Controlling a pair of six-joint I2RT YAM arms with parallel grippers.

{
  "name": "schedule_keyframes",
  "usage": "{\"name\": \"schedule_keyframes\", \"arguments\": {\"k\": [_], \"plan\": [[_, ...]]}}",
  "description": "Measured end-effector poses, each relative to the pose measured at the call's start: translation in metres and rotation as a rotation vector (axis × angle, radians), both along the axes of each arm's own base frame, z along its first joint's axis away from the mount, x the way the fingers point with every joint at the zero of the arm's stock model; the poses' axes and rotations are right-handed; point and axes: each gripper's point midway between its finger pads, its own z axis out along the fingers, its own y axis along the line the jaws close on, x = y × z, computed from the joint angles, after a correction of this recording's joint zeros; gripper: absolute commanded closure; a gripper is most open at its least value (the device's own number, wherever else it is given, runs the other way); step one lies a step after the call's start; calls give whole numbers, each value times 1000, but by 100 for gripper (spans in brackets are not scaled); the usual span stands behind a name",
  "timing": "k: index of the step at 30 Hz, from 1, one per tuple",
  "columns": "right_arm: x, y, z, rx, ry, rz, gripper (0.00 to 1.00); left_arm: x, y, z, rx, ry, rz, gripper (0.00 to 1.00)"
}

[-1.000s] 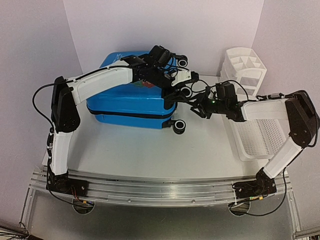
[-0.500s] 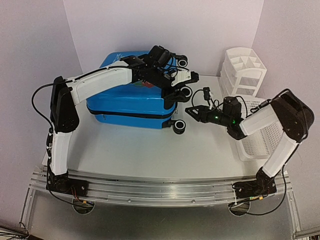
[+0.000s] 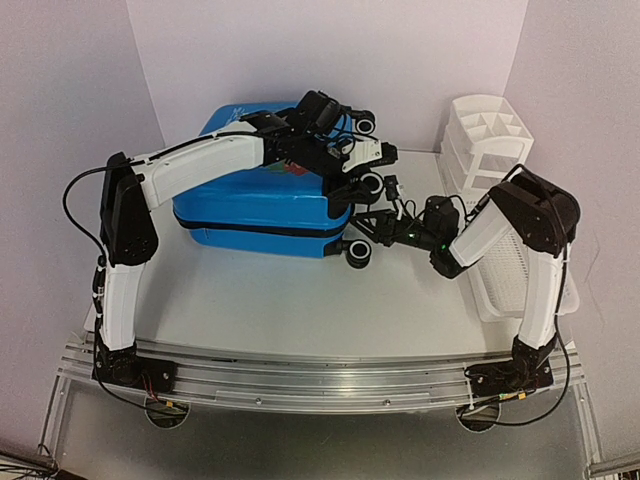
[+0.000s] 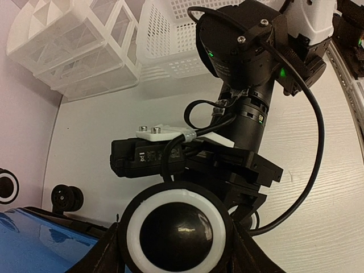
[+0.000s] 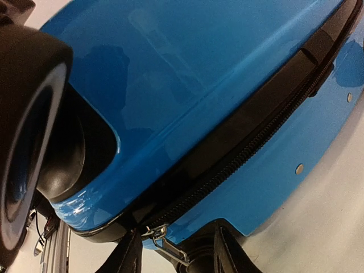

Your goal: Open, take out, and arrange the luggage

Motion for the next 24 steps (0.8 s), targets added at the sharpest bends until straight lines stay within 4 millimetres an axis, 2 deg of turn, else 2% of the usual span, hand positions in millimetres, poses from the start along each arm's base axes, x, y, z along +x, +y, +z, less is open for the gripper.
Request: {"name": "schedule_keyframes", "arguments": {"k": [4, 9, 12, 21, 24], "plan": [[-1, 5, 0, 21, 6, 33, 70, 0, 0, 0, 2, 1, 0, 100], [-1, 11, 2, 53, 19, 86, 92, 3, 4, -1, 7, 6, 7, 100], [-4, 14, 4, 65, 30, 110, 99, 4, 5, -1, 6, 8, 9, 100], [-4, 15, 4, 78, 45, 120, 100, 5, 6, -1, 8, 9, 10, 100], [-4, 14, 2, 78, 47, 101, 92, 5, 6, -1, 8, 9, 10, 100]]}}
